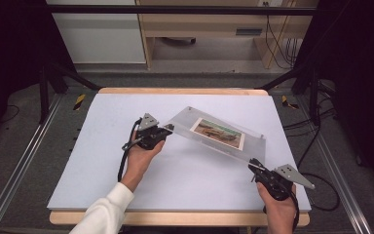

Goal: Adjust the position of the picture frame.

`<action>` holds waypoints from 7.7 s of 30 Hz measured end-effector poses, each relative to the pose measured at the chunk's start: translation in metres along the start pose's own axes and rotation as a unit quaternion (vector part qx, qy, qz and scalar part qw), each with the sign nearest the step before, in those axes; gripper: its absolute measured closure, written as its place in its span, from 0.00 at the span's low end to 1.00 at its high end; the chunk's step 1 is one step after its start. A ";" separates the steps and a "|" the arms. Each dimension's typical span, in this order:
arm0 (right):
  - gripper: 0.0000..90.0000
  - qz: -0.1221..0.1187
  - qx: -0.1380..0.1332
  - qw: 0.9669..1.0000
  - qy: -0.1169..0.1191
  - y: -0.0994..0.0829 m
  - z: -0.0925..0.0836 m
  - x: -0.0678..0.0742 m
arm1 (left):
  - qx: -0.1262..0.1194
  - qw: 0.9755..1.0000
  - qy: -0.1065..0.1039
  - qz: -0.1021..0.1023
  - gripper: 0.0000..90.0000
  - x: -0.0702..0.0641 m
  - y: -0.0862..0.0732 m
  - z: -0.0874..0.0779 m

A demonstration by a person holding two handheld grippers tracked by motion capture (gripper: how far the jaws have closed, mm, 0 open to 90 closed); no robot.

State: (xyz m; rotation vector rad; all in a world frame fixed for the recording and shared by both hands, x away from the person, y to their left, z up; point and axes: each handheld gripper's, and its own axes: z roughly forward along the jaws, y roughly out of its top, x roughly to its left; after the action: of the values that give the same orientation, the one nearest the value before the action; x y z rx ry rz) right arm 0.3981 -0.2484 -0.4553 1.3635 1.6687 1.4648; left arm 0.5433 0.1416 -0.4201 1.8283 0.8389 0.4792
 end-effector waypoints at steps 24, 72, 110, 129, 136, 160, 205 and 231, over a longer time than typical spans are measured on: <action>0.92 -0.055 0.009 0.994 0.096 0.033 0.089 0.052 | -0.056 0.992 0.088 -0.071 0.93 0.043 -0.051 -0.105; 0.93 -0.039 0.030 0.996 0.076 0.020 0.086 0.029 | -0.041 0.995 0.082 -0.048 0.91 0.018 -0.067 -0.092; 0.93 -0.050 0.132 0.989 0.036 -0.009 0.085 0.022 | 0.072 0.993 0.066 -0.060 0.92 0.004 -0.094 -0.079; 0.91 -0.035 0.130 0.990 0.040 -0.010 0.083 0.020 | 0.075 0.994 0.065 -0.049 0.91 0.004 -0.094 -0.079; 0.90 -0.035 0.132 0.990 0.042 -0.010 0.082 0.019 | 0.081 0.994 0.070 -0.035 0.90 0.003 -0.094 -0.079; 0.18 -0.049 0.148 0.987 0.047 0.004 0.067 0.021 | 0.073 0.996 0.039 -0.042 0.25 -0.004 -0.092 -0.093; 0.25 -0.076 0.163 0.984 0.019 0.049 0.094 0.027 | 0.024 0.991 0.045 -0.127 0.30 0.028 -0.054 -0.088; 0.19 -0.004 0.194 0.979 0.062 0.035 0.100 0.017 | 0.076 0.978 0.002 -0.197 0.20 0.027 -0.070 -0.077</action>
State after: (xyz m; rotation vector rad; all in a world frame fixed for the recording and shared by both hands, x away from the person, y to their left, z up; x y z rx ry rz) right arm 0.4910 -0.1962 -0.4456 1.4849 2.1217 1.2858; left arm 0.4877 0.2271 -0.4553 1.7380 1.2348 0.1681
